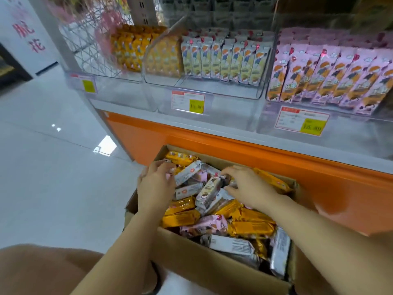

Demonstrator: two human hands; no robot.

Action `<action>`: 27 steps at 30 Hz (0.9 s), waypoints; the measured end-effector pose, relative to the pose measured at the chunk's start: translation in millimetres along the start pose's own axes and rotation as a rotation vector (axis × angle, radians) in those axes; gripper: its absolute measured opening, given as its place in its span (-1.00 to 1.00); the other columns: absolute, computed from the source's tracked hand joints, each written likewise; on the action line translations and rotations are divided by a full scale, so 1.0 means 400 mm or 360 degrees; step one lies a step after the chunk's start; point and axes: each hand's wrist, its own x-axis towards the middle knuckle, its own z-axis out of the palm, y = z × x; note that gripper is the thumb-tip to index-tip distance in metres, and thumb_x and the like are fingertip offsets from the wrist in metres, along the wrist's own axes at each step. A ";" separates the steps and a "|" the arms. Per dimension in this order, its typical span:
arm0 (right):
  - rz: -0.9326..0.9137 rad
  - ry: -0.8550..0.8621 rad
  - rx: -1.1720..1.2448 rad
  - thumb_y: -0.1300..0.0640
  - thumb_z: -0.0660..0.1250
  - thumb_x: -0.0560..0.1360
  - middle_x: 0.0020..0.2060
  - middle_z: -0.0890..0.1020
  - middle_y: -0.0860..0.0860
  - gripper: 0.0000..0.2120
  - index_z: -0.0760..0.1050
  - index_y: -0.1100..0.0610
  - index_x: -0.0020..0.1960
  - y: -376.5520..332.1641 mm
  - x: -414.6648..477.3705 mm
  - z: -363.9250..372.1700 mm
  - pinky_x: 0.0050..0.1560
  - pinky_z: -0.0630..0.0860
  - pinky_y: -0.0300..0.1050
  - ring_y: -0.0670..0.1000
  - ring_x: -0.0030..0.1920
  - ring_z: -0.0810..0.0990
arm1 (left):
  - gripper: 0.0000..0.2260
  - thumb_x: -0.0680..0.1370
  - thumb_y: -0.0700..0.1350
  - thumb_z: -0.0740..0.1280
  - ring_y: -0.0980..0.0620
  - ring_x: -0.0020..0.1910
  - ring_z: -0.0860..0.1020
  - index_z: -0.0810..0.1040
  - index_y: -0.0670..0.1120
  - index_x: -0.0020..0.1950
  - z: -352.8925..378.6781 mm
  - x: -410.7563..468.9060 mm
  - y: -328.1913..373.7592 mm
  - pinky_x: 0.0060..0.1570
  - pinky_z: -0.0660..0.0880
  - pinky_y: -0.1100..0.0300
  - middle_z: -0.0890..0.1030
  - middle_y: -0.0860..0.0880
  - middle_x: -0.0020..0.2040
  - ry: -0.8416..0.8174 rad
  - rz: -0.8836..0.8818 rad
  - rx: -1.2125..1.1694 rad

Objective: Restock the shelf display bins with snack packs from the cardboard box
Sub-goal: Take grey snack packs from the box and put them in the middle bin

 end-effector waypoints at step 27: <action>-0.0055 -0.0360 0.0341 0.04 0.41 0.48 0.37 0.36 0.03 -0.47 0.28 -0.02 0.38 -0.074 0.143 0.084 0.24 0.37 -0.08 0.02 0.28 0.40 | -0.60 0.54 -0.08 0.30 -0.15 0.22 0.45 0.42 -0.08 0.38 0.020 0.040 -0.090 0.13 0.49 -0.03 0.43 -0.12 0.32 -0.0248 -0.0396 -0.0233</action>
